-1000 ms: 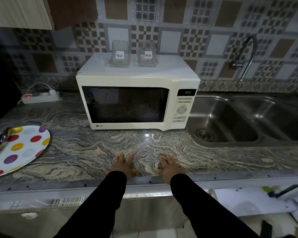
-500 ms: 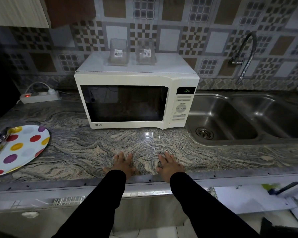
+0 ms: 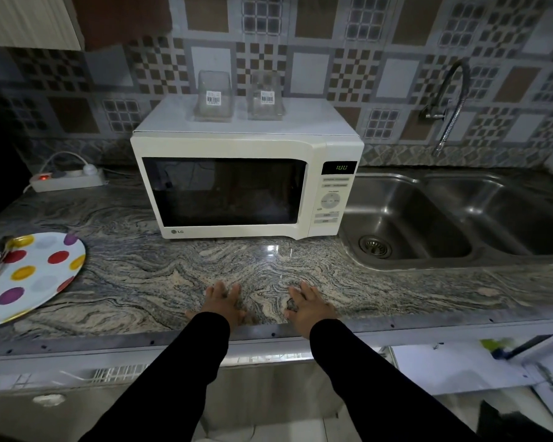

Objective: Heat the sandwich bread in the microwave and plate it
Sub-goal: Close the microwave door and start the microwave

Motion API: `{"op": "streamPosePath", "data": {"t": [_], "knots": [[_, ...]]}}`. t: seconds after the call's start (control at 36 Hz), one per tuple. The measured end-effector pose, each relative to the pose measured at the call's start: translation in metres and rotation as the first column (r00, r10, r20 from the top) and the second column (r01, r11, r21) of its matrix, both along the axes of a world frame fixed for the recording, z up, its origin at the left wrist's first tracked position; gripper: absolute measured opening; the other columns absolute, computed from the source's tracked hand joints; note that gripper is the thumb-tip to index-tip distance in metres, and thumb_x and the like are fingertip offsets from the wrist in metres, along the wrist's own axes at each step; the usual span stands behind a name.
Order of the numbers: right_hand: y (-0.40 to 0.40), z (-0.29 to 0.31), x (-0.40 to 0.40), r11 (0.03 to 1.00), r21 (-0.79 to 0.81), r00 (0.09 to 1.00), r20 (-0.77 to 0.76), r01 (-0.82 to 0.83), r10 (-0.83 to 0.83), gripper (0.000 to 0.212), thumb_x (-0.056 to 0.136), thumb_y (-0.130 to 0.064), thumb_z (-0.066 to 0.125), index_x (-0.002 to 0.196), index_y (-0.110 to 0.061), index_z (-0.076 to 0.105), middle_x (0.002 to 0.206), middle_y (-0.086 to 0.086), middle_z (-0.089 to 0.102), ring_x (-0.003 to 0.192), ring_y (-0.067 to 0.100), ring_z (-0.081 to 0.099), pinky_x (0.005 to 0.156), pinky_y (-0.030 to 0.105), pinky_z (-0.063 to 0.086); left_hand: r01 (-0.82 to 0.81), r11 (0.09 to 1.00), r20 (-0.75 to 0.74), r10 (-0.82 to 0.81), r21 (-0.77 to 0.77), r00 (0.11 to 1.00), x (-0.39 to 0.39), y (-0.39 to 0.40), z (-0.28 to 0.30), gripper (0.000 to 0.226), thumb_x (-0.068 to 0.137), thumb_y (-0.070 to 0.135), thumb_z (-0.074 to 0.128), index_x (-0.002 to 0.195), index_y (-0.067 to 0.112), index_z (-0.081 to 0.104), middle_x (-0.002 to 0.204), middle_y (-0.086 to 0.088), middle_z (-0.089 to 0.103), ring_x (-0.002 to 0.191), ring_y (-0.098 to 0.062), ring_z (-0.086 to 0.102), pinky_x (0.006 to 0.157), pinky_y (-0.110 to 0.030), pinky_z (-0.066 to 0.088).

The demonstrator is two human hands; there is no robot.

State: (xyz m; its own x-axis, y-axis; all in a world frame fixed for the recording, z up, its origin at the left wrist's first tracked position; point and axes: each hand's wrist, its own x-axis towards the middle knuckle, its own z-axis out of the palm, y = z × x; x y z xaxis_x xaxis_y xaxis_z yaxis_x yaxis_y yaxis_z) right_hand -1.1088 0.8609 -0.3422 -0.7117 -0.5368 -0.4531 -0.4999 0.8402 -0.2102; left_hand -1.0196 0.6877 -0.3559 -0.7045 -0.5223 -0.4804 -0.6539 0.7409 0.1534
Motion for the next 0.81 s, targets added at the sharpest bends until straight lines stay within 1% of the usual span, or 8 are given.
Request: {"op": "streamPosePath", "data": {"t": [0.11,0.19,0.33,0.36,0.44,0.53,0.69,0.81], "knots": [[0.001,0.001,-0.006,0.999,-0.046,0.999,-0.053,-0.005,0.002,0.063,0.099,-0.045,0.041,0.154,-0.027,0.017,0.163,-0.002,0.005,0.15,0.024,0.005,0.119,0.046,0.02,0.014,0.998,0.012,-0.013,-0.066,1.0,-0.01,-0.003,0.008,0.051,0.095,0.043,0.04,0.142,0.025,0.03,0.142,-0.013,0.028,0.132,-0.034,0.032,0.107,-0.051,0.037],[0.002,0.004,-0.012,0.991,-0.136,0.994,-0.105,0.018,-0.032,0.052,0.096,-0.035,0.046,0.146,-0.021,0.038,0.154,0.003,0.031,0.142,0.023,0.027,0.112,0.038,0.034,0.0,0.998,0.008,0.001,-0.066,1.0,-0.018,0.0,0.019,0.041,0.095,0.043,0.039,0.129,0.021,0.048,0.133,-0.016,0.043,0.121,-0.036,0.047,0.101,-0.052,0.042],[0.001,0.021,-0.032,0.971,-0.228,0.995,-0.038,0.077,-0.088,0.023,0.094,-0.029,0.053,0.106,-0.015,0.067,0.116,0.01,0.06,0.108,0.025,0.058,0.092,0.028,0.047,-0.005,0.999,-0.042,0.003,-0.045,0.999,-0.036,-0.005,0.017,0.043,0.092,0.043,0.043,0.132,0.029,0.05,0.141,-0.009,0.039,0.13,-0.031,0.041,0.105,-0.051,0.04],[0.002,0.024,-0.037,0.959,-0.261,0.994,0.013,0.109,-0.109,0.02,0.095,-0.028,0.054,0.105,-0.017,0.067,0.114,0.009,0.061,0.109,0.023,0.058,0.095,0.027,0.045,0.009,0.999,-0.057,-0.011,-0.035,0.998,-0.039,-0.004,0.019,0.045,0.092,0.044,0.046,0.135,0.028,0.047,0.145,-0.007,0.034,0.135,-0.029,0.036,0.107,-0.051,0.037],[0.002,0.032,-0.057,0.914,-0.343,0.977,0.087,0.215,-0.197,0.044,0.095,-0.028,0.055,0.136,-0.013,0.052,0.139,0.006,0.054,0.127,0.023,0.051,0.104,0.025,0.039,0.047,0.999,-0.07,-0.048,-0.014,0.996,-0.052,0.004,0.025,0.064,0.092,0.05,0.047,0.147,0.023,0.029,0.157,-0.007,0.014,0.145,-0.029,0.017,0.114,-0.051,0.027],[0.0,0.037,-0.082,0.852,-0.409,0.945,0.115,0.327,-0.307,0.051,0.094,-0.027,0.057,0.142,-0.012,0.043,0.141,0.009,0.052,0.128,0.025,0.05,0.104,0.027,0.04,0.077,0.997,-0.052,-0.077,-0.006,0.996,-0.068,0.008,0.027,0.073,0.092,0.059,0.041,0.152,0.025,0.016,0.161,-0.005,-0.008,0.149,-0.027,0.0,0.117,-0.052,0.018],[-0.002,0.041,-0.128,0.668,-0.564,0.859,0.167,0.485,-0.483,0.063,0.092,-0.021,0.061,0.147,-0.013,0.031,0.142,0.011,0.049,0.127,0.028,0.05,0.098,0.029,0.042,0.005,1.0,-0.049,-0.006,-0.024,0.999,-0.094,0.011,0.013,0.077,0.091,0.066,0.033,0.153,0.03,0.005,0.16,-0.001,-0.018,0.148,-0.026,-0.013,0.114,-0.062,0.01],[-0.005,0.037,-0.155,0.544,-0.608,0.793,0.262,0.578,-0.55,0.078,0.092,-0.022,0.062,0.154,-0.012,0.015,0.148,0.014,0.041,0.134,0.031,0.043,0.107,0.035,0.037,-0.029,0.999,-0.033,0.028,-0.039,0.999,-0.103,0.012,-0.003,0.08,0.09,0.068,0.03,0.153,0.031,-0.003,0.158,-0.005,-0.022,0.147,-0.029,-0.018,0.113,-0.065,0.007]]}}
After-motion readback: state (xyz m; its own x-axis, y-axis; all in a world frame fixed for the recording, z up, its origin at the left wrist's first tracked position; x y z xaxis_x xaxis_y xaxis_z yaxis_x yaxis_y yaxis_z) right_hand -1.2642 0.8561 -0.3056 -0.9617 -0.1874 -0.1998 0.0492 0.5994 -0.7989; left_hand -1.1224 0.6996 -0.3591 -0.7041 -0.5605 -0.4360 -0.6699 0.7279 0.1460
